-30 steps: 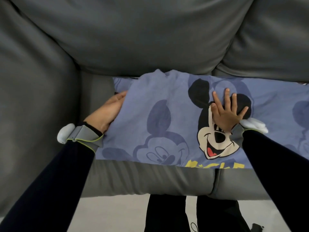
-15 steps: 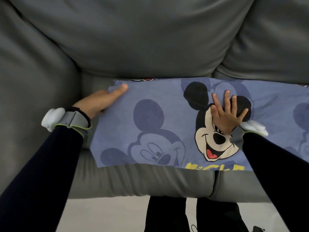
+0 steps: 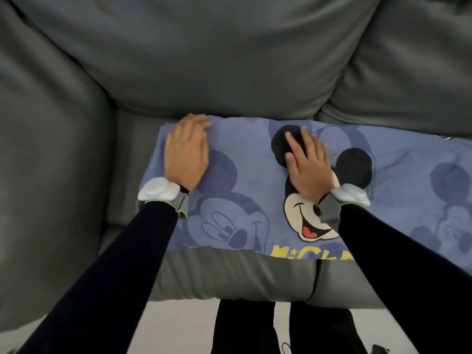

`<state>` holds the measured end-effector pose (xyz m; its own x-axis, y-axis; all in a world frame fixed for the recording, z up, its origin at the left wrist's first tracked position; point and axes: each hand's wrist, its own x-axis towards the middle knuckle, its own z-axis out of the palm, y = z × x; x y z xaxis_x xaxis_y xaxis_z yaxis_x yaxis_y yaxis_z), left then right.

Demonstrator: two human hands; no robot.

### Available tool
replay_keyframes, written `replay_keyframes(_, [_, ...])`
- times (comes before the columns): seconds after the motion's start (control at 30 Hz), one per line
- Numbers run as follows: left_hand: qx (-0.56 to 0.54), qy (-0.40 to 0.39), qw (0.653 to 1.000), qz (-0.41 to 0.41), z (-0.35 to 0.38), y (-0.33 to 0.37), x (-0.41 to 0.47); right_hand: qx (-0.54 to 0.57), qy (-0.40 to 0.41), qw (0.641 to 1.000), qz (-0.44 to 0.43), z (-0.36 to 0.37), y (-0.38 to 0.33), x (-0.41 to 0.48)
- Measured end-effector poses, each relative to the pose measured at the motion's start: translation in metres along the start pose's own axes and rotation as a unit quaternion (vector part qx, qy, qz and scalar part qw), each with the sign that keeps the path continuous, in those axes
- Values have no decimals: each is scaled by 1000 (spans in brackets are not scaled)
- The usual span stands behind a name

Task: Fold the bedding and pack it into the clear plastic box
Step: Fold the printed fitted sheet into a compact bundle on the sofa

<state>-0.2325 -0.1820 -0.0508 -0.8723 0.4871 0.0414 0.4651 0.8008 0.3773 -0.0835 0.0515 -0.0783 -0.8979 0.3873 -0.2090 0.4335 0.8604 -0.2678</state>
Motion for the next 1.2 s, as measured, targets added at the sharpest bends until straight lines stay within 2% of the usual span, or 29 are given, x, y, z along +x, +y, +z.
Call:
replay_keyframes(0.03, [-1,-42,998,43,10,4,-5,25,32,997,-64,5,-14,4])
replay_keyframes(0.1, [28,-102,993,51,27,8,-6,51,73,986,-138,12,-37,20])
replay_keyframes(0.17, [66,-126,990,27,34,7,7,41,108,989,-90,17,-47,41])
replay_keyframes(0.23, [91,-147,984,44,27,6,29,0,94,996,-6,10,-38,63])
replay_keyframes(0.3, [69,-168,980,84,12,4,52,-35,53,998,-30,-2,-19,73])
replay_keyframes(0.37, [52,-175,979,92,1,4,66,-35,55,993,-101,-20,-4,76])
replay_keyframes(0.43, [76,-186,976,87,9,-4,70,-55,61,988,-132,-26,4,80])
replay_keyframes(0.53, [155,-242,955,78,37,-9,66,-103,7,989,-106,-12,5,88])
replay_keyframes(0.6, [190,-226,955,30,44,-6,62,-99,26,994,-40,-7,-5,89])
replay_keyframes(0.67, [174,-153,973,-20,35,1,56,-46,118,992,-1,-10,-28,76])
replay_keyframes(0.73, [136,-46,989,-28,17,11,35,47,154,987,-27,-9,-58,40])
replay_keyframes(0.8, [76,0,997,-15,5,25,-2,103,108,986,-70,-2,-83,-9])
replay_keyframes(0.87, [61,-35,997,-15,13,30,-37,72,35,993,-85,13,-88,-46])
replay_keyframes(0.93, [105,-101,988,-43,37,27,-55,1,-1,997,-78,36,-77,-58])
replay_keyframes(1.07, [154,-124,980,-32,81,6,-37,-35,-7,997,-73,61,-64,-44])
replay_keyframes(1.2, [126,-133,983,10,61,-17,-14,-11,6,999,-43,57,-73,-41])
